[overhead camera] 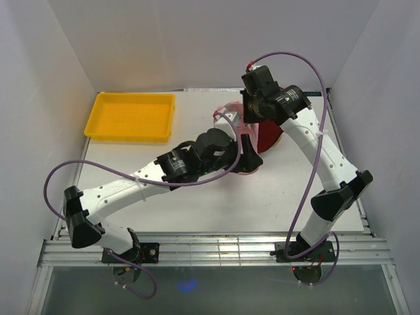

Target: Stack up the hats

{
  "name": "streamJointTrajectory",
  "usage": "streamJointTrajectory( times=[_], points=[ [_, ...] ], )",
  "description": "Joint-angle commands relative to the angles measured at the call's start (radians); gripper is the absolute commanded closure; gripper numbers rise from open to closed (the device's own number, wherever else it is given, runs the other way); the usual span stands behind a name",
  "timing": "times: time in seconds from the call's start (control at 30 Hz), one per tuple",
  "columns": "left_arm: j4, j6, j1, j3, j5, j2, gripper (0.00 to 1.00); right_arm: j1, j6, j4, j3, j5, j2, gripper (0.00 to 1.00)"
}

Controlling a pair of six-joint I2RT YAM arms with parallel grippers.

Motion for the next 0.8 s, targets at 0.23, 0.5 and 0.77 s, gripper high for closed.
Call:
streamJointTrajectory(
  times=[0.23,0.5,0.77],
  points=[
    [-0.231,-0.080,-0.209,0.259,-0.554,0.222,0.26,0.013,0.019,0.010,-0.021,0.035,-0.030,0.92],
    [-0.283,-0.148,-0.240,0.318,-0.680,0.242,0.28,0.015,0.024,0.022,-0.047,0.035,-0.035,0.92],
    [-0.433,-0.189,-0.240,0.434,-0.740,0.340,0.32,0.018,0.030,0.014,-0.018,0.025,-0.021,0.92]
  ],
)
